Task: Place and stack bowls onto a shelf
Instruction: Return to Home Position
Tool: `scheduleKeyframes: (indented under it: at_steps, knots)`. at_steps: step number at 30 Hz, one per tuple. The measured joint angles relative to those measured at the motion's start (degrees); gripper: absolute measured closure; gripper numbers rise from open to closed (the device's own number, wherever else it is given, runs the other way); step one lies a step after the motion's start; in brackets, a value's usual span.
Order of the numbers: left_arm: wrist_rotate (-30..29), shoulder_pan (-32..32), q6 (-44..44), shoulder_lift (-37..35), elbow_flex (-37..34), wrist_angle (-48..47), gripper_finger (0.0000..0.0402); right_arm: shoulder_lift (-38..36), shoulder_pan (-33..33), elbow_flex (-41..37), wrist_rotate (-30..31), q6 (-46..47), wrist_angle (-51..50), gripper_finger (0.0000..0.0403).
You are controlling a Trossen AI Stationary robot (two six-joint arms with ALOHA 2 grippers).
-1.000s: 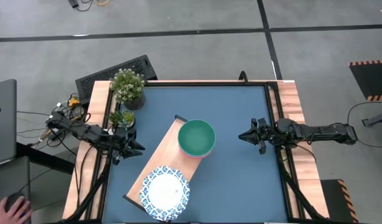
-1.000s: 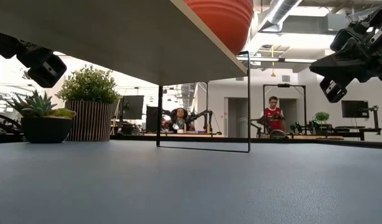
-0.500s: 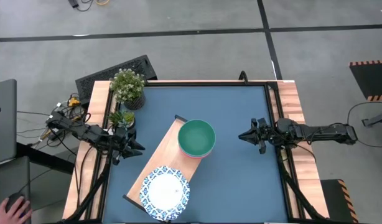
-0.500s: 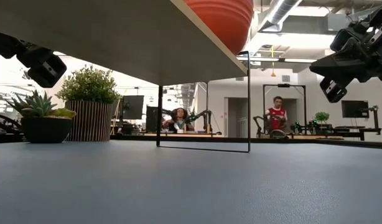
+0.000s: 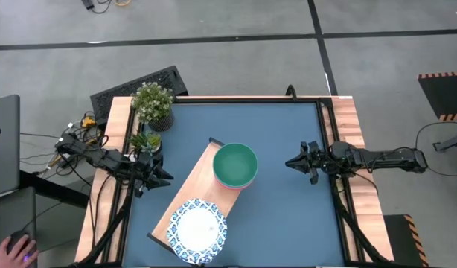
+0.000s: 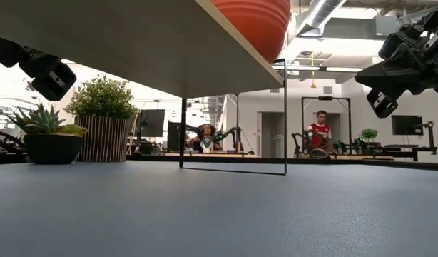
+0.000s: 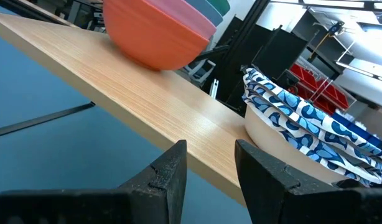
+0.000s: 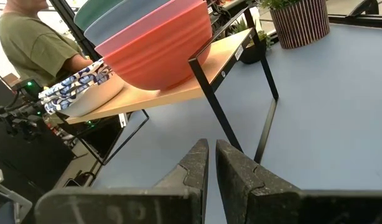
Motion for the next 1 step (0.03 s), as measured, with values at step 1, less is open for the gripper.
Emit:
scheduleKeyframes:
  at_steps: [1]
  knots:
    - [0.0, 0.0, 0.0, 0.0, 0.0, 0.0, 0.0281, 0.0, 0.0, 0.0, 0.0, 0.0, 0.0, 0.0344]
